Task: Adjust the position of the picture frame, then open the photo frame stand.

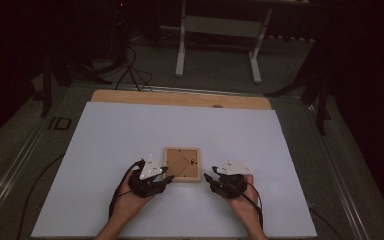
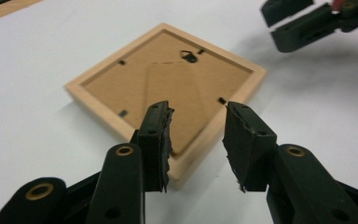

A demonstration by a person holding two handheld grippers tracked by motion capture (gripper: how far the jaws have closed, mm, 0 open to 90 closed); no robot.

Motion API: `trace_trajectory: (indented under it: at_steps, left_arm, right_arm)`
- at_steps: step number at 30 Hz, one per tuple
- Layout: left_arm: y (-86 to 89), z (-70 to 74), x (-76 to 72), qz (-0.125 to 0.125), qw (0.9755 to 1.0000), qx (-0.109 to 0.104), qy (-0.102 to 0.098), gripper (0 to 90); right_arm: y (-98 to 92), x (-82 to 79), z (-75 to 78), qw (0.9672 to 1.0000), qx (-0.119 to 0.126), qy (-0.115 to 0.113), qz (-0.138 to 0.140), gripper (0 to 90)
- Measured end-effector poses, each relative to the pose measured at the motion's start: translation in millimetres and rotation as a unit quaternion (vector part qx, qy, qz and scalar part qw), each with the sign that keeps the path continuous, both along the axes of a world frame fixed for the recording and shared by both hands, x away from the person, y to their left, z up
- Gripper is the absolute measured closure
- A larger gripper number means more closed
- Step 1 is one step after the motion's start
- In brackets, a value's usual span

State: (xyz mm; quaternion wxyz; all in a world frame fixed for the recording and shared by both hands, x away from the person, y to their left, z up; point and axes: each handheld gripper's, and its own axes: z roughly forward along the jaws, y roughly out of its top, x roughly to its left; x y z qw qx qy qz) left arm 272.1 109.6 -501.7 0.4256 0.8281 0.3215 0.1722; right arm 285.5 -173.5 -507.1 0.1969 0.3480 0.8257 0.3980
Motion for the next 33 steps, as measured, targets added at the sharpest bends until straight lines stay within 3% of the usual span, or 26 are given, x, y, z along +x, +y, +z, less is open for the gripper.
trace_trajectory:
  at_steps: [4,11,16,22,33]
  left_arm:
    - [5.5,1.0,1.6,0.017,0.9998,-0.003,0.002,58.2]
    - [7.2,0.2,3.9,0.025,0.9995,-0.007,0.017,55.5]
    - [6.2,2.7,4.8,0.032,0.9993,-0.002,0.017,54.4]
    - [7.0,5.6,9.8,0.037,0.9990,-0.004,0.025,53.9]
    - [4.0,10.7,19.0,0.031,0.9984,-0.001,0.047,55.8]
  right_arm:
    - [0.8,1.2,1.2,1.0000,0.003,-0.003,-0.002,57.8]
    - [5.0,2.0,0.3,1.0000,0.005,-0.005,0.003,59.9]
    - [9.6,2.9,0.0,0.9998,0.018,0.001,0.007,74.2]
    - [13.9,3.9,-3.0,0.9998,0.012,0.001,0.018,87.5]
    - [22.9,1.7,-7.3,0.9993,0.009,0.003,0.037,89.8]
